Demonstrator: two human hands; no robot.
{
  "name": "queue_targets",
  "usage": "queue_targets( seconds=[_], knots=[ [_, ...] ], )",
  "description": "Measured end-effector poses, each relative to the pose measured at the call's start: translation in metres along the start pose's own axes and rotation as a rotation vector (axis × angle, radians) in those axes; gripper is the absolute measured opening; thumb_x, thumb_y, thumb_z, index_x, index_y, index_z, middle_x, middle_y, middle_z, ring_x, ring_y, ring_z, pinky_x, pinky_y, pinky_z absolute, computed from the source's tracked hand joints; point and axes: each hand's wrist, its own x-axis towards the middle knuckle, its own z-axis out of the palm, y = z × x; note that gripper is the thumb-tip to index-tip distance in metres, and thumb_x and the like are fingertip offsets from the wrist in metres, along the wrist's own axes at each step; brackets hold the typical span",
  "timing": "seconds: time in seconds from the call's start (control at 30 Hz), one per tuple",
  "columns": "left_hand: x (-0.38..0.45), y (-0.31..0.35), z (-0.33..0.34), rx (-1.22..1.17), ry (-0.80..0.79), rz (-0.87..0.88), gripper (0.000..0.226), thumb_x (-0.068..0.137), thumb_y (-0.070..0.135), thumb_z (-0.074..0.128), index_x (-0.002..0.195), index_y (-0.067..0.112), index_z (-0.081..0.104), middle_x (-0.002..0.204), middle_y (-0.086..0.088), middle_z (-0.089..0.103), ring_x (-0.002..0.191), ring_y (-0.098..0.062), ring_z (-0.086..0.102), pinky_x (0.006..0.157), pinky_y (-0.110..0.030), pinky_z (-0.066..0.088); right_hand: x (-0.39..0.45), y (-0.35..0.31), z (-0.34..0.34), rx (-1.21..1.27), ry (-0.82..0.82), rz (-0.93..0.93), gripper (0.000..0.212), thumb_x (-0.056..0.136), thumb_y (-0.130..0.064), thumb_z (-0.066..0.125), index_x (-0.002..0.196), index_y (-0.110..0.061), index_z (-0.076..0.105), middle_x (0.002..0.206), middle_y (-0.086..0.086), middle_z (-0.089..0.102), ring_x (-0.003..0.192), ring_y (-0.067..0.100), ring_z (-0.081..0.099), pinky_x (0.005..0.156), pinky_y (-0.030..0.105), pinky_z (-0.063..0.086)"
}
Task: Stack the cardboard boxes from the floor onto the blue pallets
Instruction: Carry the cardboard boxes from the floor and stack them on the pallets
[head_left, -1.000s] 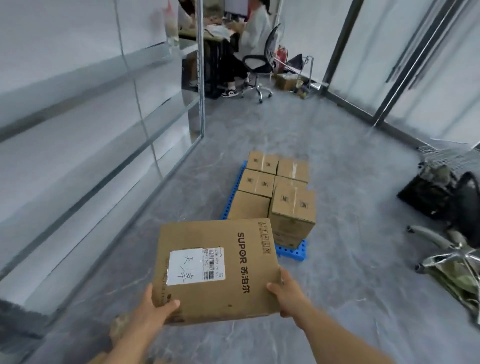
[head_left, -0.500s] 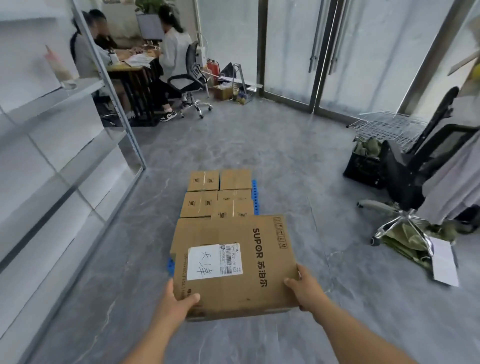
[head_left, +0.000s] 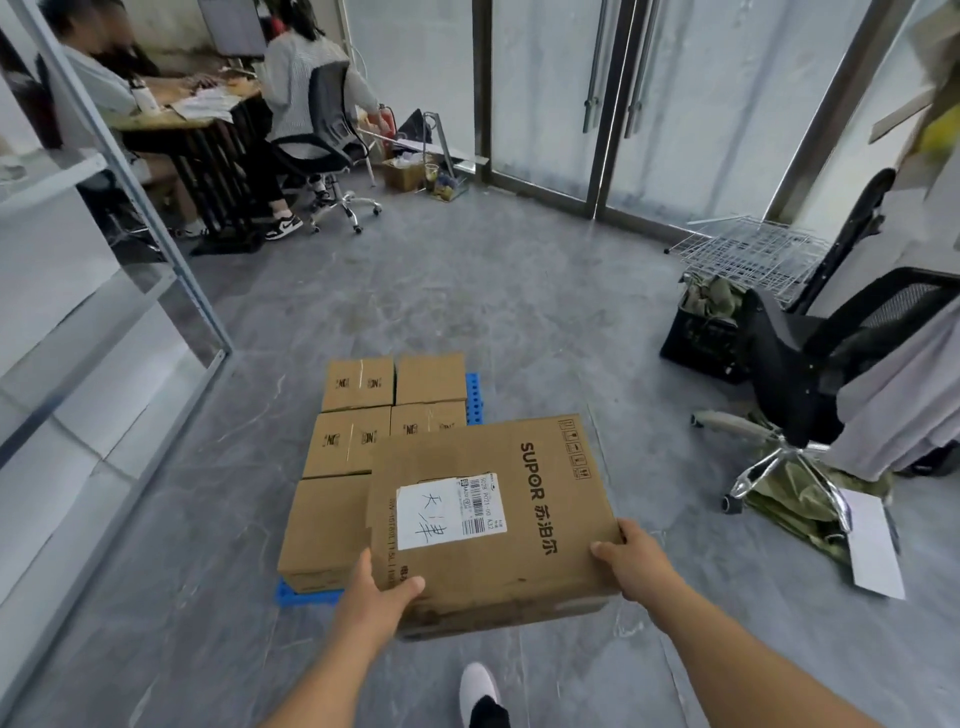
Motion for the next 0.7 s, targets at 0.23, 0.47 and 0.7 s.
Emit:
queue_targets(
  seconds=[0.23,0.47,0.7],
  knots=[
    [0.097,0.072,0.010,-0.045,-0.096,0.010,0.094,0.079,0.030,0.071,0.149,0.017,0.010,0.151,-0.007,0.031,0.134,-0.028,0.035,0.109,-0.044,0.030,0.068,-0.081,-0.024,-0.015,0.069,0.002,0.037,0.094,-0.017,0.050,0.130,-0.010,0.044,0.109,0.004,0.053,0.087,0.019,0.051,0.060,0.026,0.040],
    [0.163,0.127,0.022,-0.098,-0.119,0.040,0.089,0.082,0.029,0.069,0.148,0.018,0.011,0.145,-0.008,0.039,0.129,-0.030,0.041,0.098,-0.041,0.039,0.128,-0.140,-0.039,-0.039,0.114,-0.034,0.040,0.094,-0.015,0.049,0.133,-0.014,0.041,0.104,0.000,0.048,0.089,0.018,0.049,0.064,0.028,0.041],
    [0.200,0.167,0.041,-0.089,-0.002,0.020,0.077,0.084,0.031,0.065,0.146,0.020,0.019,0.138,-0.004,0.047,0.123,-0.026,0.047,0.100,-0.044,0.038,0.207,-0.182,-0.052,-0.061,0.049,-0.074,0.039,0.095,-0.013,0.049,0.133,-0.015,0.042,0.094,-0.007,0.050,0.082,0.013,0.050,0.062,0.025,0.039]
  ],
)
